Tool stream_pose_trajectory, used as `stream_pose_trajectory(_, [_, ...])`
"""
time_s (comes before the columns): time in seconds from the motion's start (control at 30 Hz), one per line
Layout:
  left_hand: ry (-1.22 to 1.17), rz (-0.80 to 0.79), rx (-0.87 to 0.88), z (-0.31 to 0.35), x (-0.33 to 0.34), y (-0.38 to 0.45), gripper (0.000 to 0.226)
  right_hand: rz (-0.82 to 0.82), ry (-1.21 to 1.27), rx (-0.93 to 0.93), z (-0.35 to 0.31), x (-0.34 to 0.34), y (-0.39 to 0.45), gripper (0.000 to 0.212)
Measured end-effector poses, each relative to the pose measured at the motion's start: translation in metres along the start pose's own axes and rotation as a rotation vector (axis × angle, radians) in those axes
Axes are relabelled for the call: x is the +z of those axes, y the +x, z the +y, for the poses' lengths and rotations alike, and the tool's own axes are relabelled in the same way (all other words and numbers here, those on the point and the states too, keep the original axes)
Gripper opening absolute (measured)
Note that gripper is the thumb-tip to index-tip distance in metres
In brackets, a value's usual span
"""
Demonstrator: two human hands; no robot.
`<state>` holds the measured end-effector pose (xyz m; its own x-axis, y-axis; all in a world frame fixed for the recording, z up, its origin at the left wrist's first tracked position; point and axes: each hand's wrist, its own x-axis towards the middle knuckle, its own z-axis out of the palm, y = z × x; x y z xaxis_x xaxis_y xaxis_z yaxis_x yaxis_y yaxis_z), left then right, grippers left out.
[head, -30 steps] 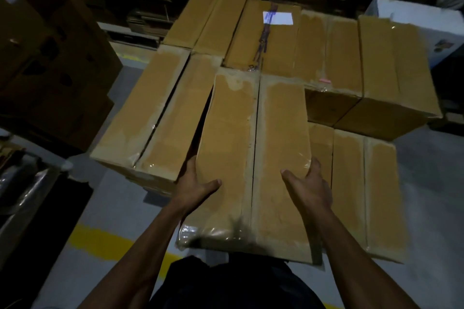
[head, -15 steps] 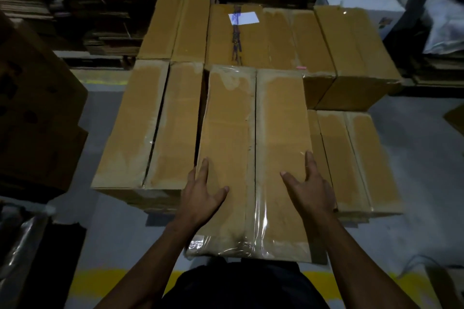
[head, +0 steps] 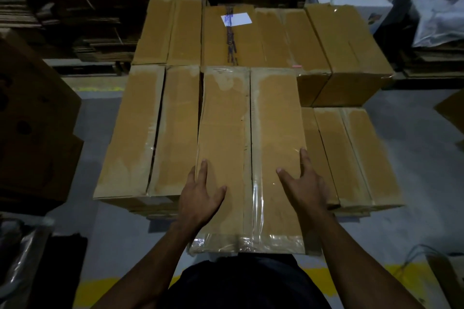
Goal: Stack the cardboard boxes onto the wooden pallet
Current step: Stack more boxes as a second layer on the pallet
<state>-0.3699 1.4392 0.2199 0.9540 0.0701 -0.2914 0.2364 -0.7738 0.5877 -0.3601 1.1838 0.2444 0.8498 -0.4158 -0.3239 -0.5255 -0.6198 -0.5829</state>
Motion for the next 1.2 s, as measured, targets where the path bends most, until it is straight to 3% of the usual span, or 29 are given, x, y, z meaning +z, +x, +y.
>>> stream_pose_trajectory(0.53, [0.026, 0.029, -0.022, -0.01, 0.018, 0.106, 0.09, -0.097, -0.084, 0.003, -0.034, 0.033, 0.111, 0.091])
stream_pose_trajectory(1.2, [0.134, 0.076, -0.043, -0.031, 0.046, 0.15, 0.098, -0.138, -0.073, 0.019, -0.037, 0.065, 0.145, 0.089])
